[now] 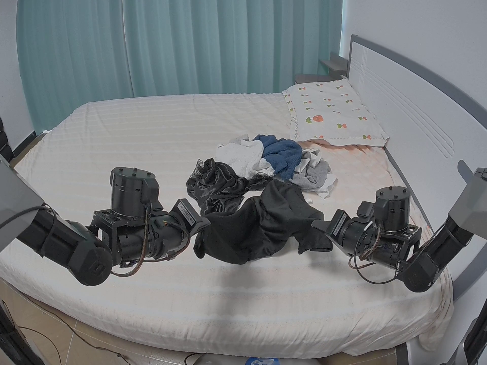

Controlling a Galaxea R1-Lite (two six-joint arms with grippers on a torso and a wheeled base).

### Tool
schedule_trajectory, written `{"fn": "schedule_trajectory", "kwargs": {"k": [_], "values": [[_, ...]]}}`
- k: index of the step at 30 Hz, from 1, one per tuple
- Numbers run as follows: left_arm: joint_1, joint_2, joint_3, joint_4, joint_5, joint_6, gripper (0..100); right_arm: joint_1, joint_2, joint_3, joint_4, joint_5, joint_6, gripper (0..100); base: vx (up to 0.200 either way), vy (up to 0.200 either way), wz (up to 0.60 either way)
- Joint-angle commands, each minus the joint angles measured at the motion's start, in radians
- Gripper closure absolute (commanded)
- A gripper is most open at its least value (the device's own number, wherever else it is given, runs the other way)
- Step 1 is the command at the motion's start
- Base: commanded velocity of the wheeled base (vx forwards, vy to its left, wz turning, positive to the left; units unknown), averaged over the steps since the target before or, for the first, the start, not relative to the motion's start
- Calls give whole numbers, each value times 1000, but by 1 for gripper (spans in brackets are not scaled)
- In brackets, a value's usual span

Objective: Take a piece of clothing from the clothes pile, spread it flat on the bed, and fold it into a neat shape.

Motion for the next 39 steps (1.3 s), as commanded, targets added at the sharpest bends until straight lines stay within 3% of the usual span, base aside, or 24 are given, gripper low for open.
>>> {"fn": "schedule_trajectory", "kwargs": {"k": [1,8,14,29,39], "values": [[-1,-7,32,18,-18,-2,100,0,16,7,-2,6,-8,100,0,0,0],[-1,1,37,48,-39,-5,100,0,28,1,-2,6,-5,100,0,0,0],[5,8,30,47,-39,-5,100,-1,45,-2,-2,1,-5,100,-200,0,0],[14,44,6,53,-22,2,100,0,64,-11,-4,-2,-3,100,0,0,0],[44,34,-2,54,-24,-63,100,5,53,-10,-4,-4,-3,100,0,200,0]]}}
